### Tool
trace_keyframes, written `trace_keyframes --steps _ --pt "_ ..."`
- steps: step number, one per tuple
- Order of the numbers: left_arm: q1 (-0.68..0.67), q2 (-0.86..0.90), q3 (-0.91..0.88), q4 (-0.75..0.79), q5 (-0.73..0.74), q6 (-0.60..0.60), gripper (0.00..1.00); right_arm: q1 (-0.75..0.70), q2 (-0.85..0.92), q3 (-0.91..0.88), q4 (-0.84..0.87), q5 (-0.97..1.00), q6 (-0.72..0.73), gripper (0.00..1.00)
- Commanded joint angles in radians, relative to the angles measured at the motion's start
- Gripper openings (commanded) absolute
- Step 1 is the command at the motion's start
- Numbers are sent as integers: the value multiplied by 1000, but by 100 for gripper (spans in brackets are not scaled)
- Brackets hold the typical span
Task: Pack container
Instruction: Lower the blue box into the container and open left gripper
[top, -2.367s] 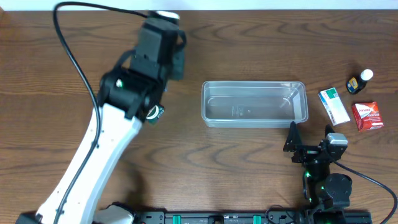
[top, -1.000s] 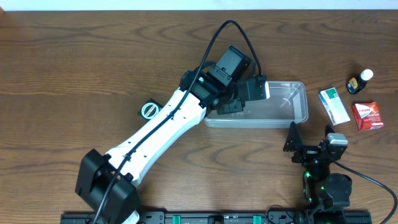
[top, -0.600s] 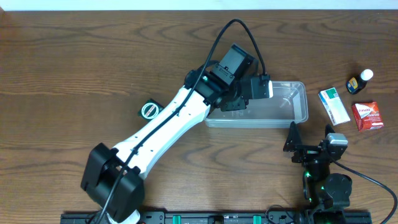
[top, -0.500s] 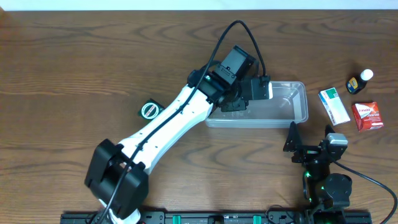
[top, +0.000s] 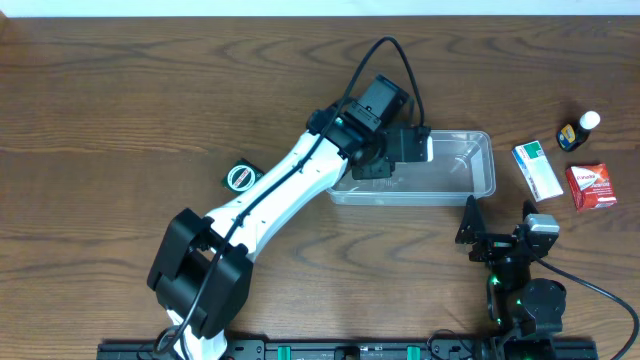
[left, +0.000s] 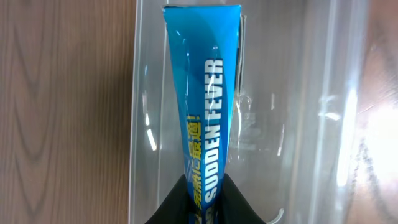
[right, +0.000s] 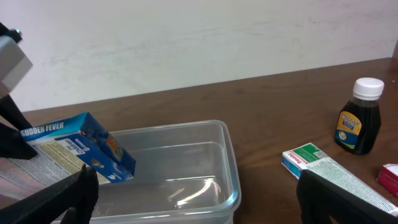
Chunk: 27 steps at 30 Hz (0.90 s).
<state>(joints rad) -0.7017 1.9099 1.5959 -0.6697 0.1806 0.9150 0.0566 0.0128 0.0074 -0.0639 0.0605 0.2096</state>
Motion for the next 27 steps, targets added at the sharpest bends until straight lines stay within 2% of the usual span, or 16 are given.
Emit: trace_keyframes --steps 1,27 --pt "37 27 11 9 6 16 14 -4 -4 -2 -4 11 14 99" --pt "67 110 11 28 2 16 15 -4 -4 -2 -4 10 14 99"
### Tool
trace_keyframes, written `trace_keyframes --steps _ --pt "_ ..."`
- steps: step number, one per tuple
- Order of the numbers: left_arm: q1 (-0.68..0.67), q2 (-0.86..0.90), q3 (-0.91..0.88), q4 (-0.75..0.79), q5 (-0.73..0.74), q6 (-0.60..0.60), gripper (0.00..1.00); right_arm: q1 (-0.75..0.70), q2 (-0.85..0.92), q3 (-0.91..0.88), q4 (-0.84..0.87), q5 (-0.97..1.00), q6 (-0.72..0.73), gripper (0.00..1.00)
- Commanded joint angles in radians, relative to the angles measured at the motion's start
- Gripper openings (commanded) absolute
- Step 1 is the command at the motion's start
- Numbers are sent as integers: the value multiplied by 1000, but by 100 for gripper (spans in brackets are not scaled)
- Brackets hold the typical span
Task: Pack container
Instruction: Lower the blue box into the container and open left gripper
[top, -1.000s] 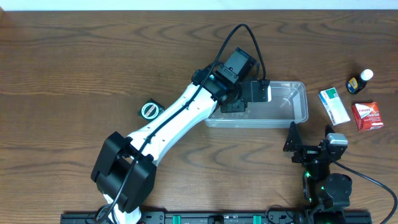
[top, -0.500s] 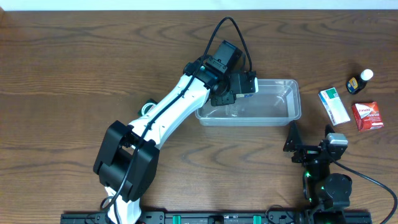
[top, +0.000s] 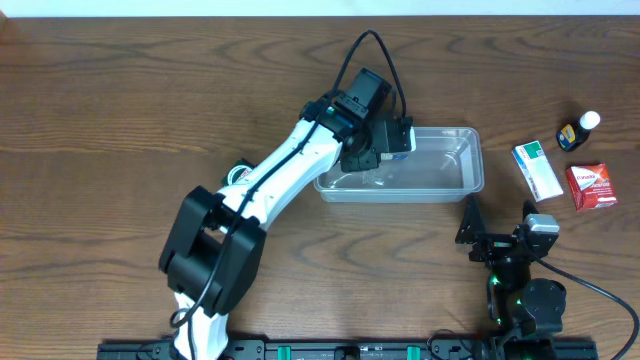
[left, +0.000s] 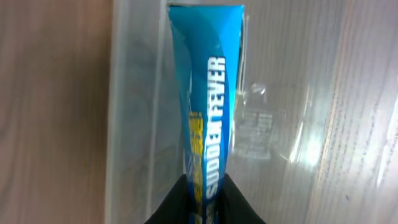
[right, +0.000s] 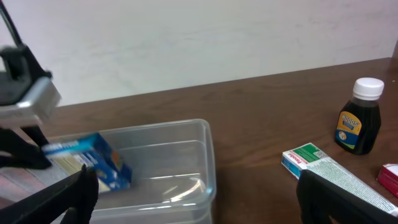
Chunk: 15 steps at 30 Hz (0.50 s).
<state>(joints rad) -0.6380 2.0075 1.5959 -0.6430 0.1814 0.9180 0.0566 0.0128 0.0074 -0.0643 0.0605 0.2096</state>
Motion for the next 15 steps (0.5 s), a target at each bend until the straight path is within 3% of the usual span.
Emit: trace_keyframes --steps 1,6,7,12,15 --pt "3 12 11 1 -9 13 15 -4 -4 -2 -3 11 14 99" --pt "3 12 11 0 -75 13 16 -4 -4 -2 -3 11 13 99" --pt "3 12 11 0 -77 13 22 -4 -4 -2 -3 11 14 99" --pt "3 10 12 1 -77 13 29 -4 -4 -2 -3 11 14 99" --pt "3 -11 12 -4 -77 12 42 -4 -4 -2 -3 11 13 99"
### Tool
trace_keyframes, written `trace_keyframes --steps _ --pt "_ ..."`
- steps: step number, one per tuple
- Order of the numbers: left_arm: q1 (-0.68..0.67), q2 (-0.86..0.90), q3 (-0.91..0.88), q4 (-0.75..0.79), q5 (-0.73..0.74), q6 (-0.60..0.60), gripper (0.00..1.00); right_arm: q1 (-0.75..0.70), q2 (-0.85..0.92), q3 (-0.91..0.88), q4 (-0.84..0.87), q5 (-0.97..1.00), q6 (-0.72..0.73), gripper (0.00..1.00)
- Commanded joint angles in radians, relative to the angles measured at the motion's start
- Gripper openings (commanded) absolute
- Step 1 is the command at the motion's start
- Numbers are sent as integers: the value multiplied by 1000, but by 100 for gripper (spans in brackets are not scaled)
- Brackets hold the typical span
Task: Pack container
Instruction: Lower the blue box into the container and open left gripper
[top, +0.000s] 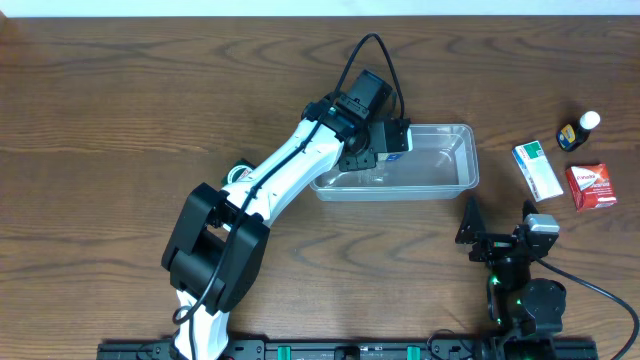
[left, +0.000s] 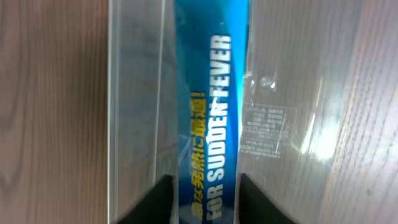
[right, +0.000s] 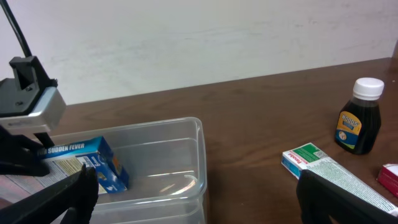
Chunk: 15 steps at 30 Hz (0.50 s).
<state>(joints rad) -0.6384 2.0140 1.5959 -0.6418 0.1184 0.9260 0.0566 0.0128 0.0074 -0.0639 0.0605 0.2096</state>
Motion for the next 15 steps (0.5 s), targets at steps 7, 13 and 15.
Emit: trace_keyframes --steps 7,13,15 --pt "3 -131 12 -31 -14 -26 57 -4 -4 -2 -4 11 14 99" --pt "3 -181 12 -95 -14 -26 57 -4 -4 -2 -4 11 14 99" --pt "3 -180 12 -99 -14 -26 57 -4 -4 -2 -4 11 14 99"
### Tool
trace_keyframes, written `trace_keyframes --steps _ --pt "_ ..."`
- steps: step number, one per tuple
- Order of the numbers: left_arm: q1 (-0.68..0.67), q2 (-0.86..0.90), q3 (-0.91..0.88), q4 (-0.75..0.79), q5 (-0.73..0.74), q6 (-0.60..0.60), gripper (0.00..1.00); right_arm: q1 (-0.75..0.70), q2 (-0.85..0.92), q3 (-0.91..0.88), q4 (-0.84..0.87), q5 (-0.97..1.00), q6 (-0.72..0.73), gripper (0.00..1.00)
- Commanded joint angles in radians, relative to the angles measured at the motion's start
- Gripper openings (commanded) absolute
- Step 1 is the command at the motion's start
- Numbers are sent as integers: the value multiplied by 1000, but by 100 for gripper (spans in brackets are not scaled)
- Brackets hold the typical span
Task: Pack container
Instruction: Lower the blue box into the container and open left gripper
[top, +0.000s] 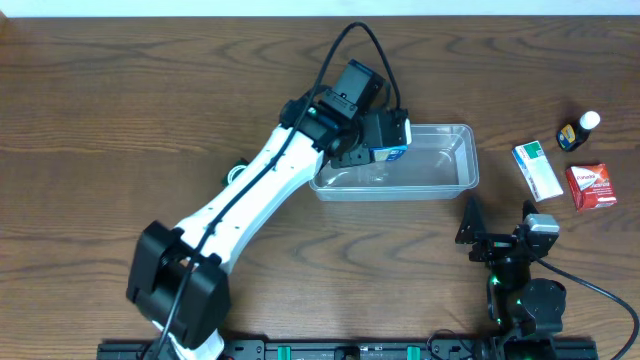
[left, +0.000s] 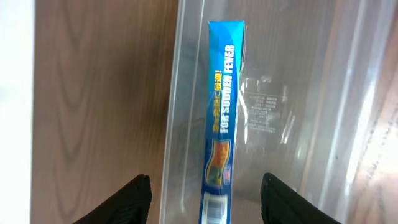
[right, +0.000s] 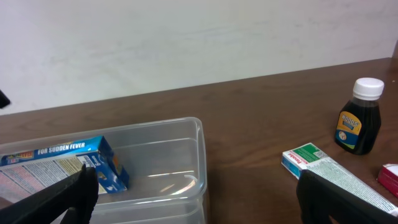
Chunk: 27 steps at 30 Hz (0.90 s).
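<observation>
A clear plastic container lies right of the table's middle. Inside its left end a blue "For Sudden Fever" box stands on its long edge against the wall; it also shows as the blue box. My left gripper hangs open just above it, one jaw on each side and well clear of the box. In the overhead view the left gripper covers most of the box. My right gripper is open and holds nothing, near the table's front edge, right of the container.
Right of the container lie a green-and-white box, a red box and a small dark bottle with a white cap. A small round green-and-black object peeks out beside the left arm.
The left jaws were slightly apart, close around the blue box. Now they are wide open and higher, and the box stands free in the container. The right arm has not moved.
The left gripper was shut on the blue box inside the container's left end. A second later the container lay further left, box still held. Then the jaws were parted around the box. Now the gripper is raised and the box stays in the container.
</observation>
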<state>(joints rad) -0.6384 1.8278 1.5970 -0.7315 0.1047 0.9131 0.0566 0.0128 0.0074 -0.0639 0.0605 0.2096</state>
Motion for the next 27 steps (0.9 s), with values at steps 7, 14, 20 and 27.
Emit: trace_keyframes --steps 7,14,20,27 --pt "2 12 11 6 72 -17 9 -4 -4 -2 -4 11 14 99" --pt "2 61 10 44 71 -17 6 -4 -4 -2 -4 11 13 99" --pt "5 109 10 122 67 -17 6 -4 -4 -2 -4 11 13 99" --pt "6 123 10 182 -2 -45 6 -4 -4 -2 -4 11 13 99"
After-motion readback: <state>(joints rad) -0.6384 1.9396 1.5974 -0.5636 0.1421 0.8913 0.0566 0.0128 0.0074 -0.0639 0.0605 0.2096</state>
